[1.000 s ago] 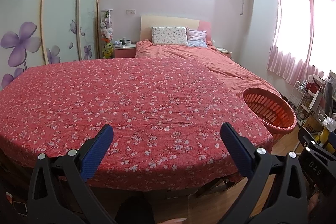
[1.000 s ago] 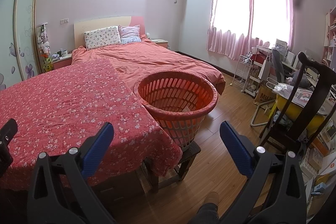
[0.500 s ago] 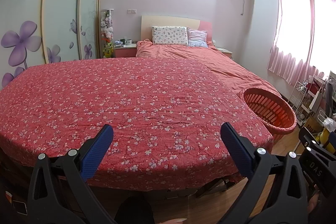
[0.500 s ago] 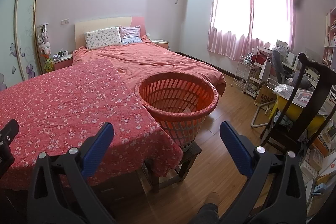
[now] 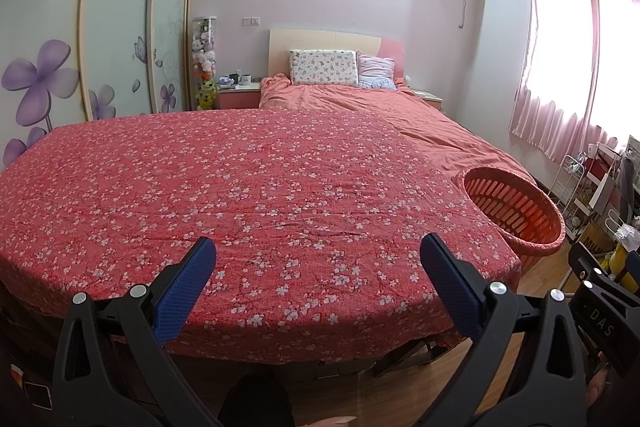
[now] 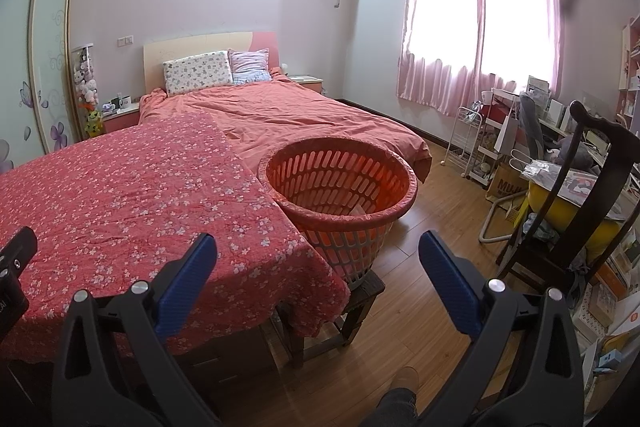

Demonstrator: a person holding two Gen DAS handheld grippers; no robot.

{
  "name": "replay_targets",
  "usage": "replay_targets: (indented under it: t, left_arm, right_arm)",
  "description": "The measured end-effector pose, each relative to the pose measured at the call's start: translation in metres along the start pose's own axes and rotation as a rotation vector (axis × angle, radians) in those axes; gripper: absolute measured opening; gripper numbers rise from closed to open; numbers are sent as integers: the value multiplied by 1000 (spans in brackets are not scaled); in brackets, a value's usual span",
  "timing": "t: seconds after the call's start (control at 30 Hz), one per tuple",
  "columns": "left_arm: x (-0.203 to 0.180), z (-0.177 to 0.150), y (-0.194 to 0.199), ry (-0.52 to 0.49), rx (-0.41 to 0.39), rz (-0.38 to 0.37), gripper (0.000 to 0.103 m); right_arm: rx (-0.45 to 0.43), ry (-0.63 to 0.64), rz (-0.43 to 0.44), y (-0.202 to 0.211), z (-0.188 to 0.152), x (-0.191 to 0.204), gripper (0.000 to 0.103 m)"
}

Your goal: Collect trash

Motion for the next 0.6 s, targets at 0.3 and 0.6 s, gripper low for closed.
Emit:
replay_targets:
  t: [0.3, 0.6]
  left_arm:
    - [0, 0, 0, 1, 0, 0, 100]
    - [1, 0, 0, 0, 1, 1, 100]
  right_arm:
    - [1, 2, 3, -1, 0, 2, 99]
    - [5, 4, 10, -4, 1, 6, 99]
Point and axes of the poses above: each gripper's, at about its wrist camera, not at the fingertips, and y roughly against the way its jaws point, x to its left, z to its top, the point moved 2 cm from there along -y, roughly the way its jaws point, and after that the axes turned 12 degrees about x, right-handed, at the moved point
